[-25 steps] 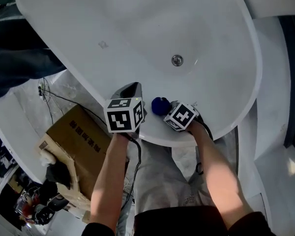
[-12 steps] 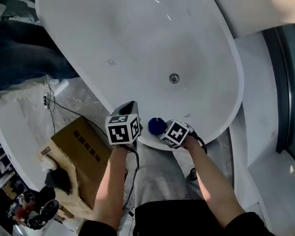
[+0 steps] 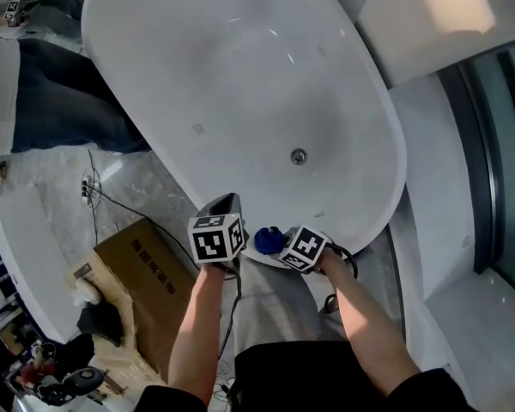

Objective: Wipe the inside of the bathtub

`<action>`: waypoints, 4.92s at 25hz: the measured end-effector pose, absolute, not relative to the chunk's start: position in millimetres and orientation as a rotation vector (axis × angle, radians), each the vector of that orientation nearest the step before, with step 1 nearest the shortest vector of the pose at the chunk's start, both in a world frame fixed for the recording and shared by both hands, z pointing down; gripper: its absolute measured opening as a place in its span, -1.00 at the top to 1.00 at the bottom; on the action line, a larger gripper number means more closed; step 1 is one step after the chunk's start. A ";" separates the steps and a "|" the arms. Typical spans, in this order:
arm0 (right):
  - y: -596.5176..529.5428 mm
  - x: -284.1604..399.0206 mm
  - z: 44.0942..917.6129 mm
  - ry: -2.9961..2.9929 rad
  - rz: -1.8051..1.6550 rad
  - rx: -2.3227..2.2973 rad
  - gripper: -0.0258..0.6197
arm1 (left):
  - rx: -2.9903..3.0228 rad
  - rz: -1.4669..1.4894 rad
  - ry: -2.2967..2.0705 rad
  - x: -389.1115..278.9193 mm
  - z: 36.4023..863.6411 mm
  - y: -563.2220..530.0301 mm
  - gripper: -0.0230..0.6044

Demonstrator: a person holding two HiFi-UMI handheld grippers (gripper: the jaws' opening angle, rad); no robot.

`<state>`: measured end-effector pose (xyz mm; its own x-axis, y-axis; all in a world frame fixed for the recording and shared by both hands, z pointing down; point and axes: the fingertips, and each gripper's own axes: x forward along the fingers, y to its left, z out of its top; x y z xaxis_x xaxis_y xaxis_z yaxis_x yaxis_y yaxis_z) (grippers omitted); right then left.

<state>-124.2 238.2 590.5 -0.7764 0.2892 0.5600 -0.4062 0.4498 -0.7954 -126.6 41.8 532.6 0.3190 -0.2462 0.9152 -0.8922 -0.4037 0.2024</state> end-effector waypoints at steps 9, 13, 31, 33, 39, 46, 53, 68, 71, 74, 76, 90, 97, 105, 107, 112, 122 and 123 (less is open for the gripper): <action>219.3 -102.2 592.1 -2.097 1.347 0.126 0.66 | 1.835 1.104 -1.004 -105.3 546.1 43.7 0.91; 210.5 -75.5 603.9 -2.102 1.320 0.169 0.66 | 1.807 1.090 -1.010 -92.0 561.8 52.7 0.91; 157.2 16.4 704.5 -1.979 1.213 0.343 0.66 | 1.735 1.012 -1.002 -59.5 642.8 77.9 0.91; 150.4 18.6 718.2 -1.966 1.206 0.344 0.66 | 1.725 1.000 -1.007 -59.0 653.8 76.0 0.91; 142.1 19.0 754.5 -1.931 1.187 0.317 0.66 | 1.683 1.007 -0.997 -60.1 685.3 80.4 0.91; 127.9 34.7 810.9 -1.868 1.083 0.260 0.66 | 1.671 0.981 -0.991 -57.0 717.9 70.7 0.91; 126.2 37.4 870.5 -1.820 1.038 0.240 0.66 | 1.603 0.906 -1.006 -58.2 761.1 74.6 0.91; 190.0 42.4 921.4 -1.735 0.933 0.133 0.66 | 1.610 0.889 -0.937 -33.0 789.0 121.5 0.91; 211.4 56.6 918.2 -1.727 0.964 0.153 0.66 | 1.637 0.908 -0.920 -17.2 781.2 141.3 0.91; 201.4 50.1 921.4 -1.695 0.993 0.114 0.66 | 1.628 0.903 -0.927 -25.1 781.2 125.2 0.91; 188.6 39.3 921.3 -1.683 0.996 0.070 0.67 | 1.617 0.896 -0.933 -35.7 782.1 108.4 0.91; 203.3 9.3 860.1 -1.737 1.099 -0.182 0.67 | 1.653 0.951 -0.919 -45.8 754.7 97.2 0.91; 218.1 4.4 816.9 -1.755 1.129 -0.203 0.67 | 1.651 0.976 -0.914 -53.2 724.3 102.5 0.91; 235.2 -6.5 766.3 -1.782 1.192 -0.204 0.67 | 1.664 0.988 -0.915 -60.5 685.6 107.0 0.91; 239.2 -7.8 754.4 -1.780 1.196 -0.202 0.67 | 1.670 0.983 -0.915 -61.9 676.5 107.7 0.91; 243.5 -14.1 727.9 -1.799 1.222 -0.176 0.67 | 1.696 0.977 -0.911 -62.6 661.6 111.1 0.91; 257.1 -21.0 678.5 -1.840 1.239 -0.212 0.67 | 1.739 0.971 -0.911 -62.3 638.0 116.0 0.91; 259.9 -21.1 674.6 -1.843 1.244 -0.212 0.67 | 1.742 0.976 -0.906 -62.5 636.4 118.9 0.91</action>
<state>-21.1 259.9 674.6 -0.6006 0.5658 0.5649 -0.3123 0.4844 -0.8172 -62.5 118.9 636.4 0.4167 -0.1580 0.8952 -0.8811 -0.3125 0.3549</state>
